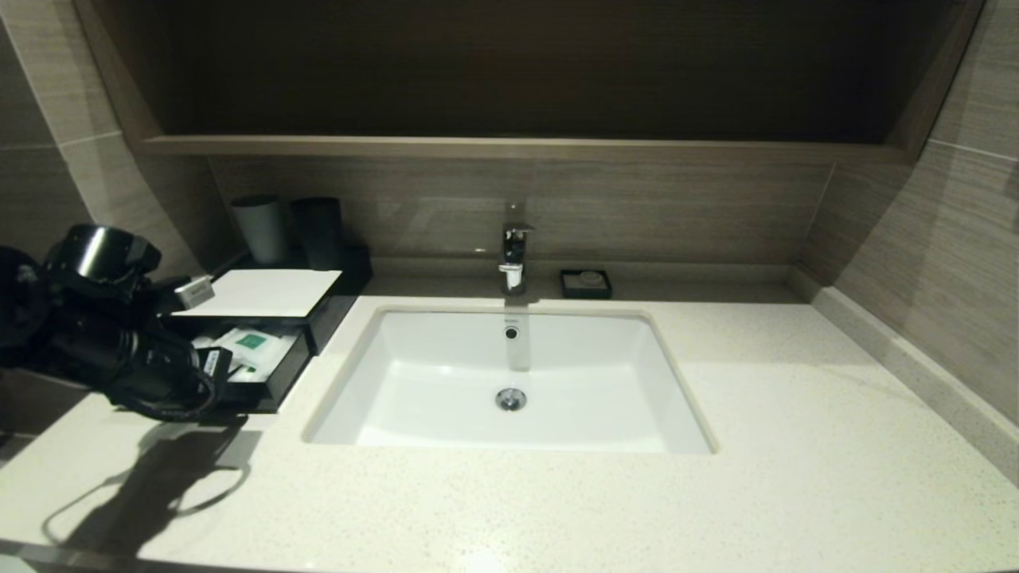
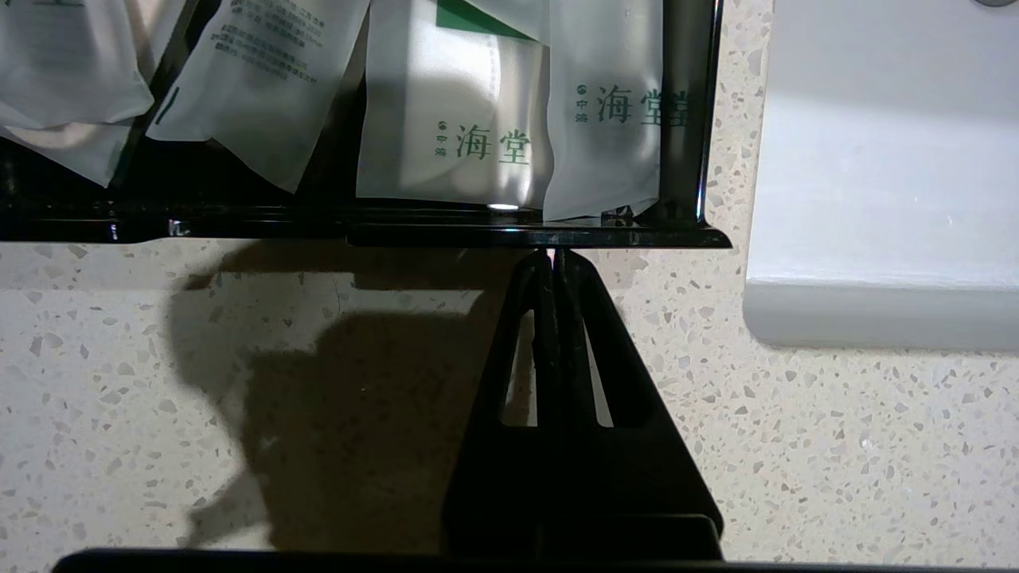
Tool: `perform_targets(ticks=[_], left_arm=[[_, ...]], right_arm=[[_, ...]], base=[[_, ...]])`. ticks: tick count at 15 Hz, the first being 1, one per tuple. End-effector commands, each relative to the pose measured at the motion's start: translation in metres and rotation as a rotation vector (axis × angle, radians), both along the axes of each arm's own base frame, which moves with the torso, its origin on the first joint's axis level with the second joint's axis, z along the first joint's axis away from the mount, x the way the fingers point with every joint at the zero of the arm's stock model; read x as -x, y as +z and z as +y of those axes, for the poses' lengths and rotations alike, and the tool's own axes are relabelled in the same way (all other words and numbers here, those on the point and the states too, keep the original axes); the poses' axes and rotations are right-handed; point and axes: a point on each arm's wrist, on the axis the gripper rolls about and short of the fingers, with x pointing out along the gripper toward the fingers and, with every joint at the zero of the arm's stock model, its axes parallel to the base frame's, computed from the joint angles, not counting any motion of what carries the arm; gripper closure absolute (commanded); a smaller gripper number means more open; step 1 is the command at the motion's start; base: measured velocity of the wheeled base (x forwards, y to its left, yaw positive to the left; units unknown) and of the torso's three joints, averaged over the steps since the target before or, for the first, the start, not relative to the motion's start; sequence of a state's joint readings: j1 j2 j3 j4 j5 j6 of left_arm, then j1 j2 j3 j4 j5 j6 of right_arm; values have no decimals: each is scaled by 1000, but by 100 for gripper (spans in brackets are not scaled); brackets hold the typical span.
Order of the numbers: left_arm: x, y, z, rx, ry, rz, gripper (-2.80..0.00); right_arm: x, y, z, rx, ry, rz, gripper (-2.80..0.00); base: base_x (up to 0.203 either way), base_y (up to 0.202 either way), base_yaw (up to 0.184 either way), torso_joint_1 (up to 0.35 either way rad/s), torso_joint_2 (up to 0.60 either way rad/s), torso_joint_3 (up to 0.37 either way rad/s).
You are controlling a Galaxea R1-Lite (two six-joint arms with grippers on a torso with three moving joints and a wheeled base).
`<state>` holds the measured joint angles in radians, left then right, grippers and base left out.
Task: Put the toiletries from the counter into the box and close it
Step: Open the drawer
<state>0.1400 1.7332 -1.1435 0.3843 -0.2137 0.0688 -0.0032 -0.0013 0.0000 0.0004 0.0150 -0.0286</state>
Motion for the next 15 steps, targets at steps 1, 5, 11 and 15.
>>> perform_targets(ticks=[1, 5, 11, 15], left_arm=[[-3, -1, 0, 2, -3, 3, 0], [-8, 1, 1, 2, -2, -7, 0], [-18, -1, -1, 2, -9, -9, 0], [-27, -2, 1, 14, 10, -16, 0]], right_arm=[[0, 0, 0, 1, 0, 1, 0], [0, 0, 0, 1, 0, 2, 0], [0, 0, 0, 1, 0, 1, 0], [0, 0, 0, 1, 0, 3, 0]], base=[[0, 0, 0, 0, 0, 0], [0, 0, 0, 0, 0, 0], [0, 0, 0, 0, 0, 0], [0, 0, 0, 0, 0, 0]])
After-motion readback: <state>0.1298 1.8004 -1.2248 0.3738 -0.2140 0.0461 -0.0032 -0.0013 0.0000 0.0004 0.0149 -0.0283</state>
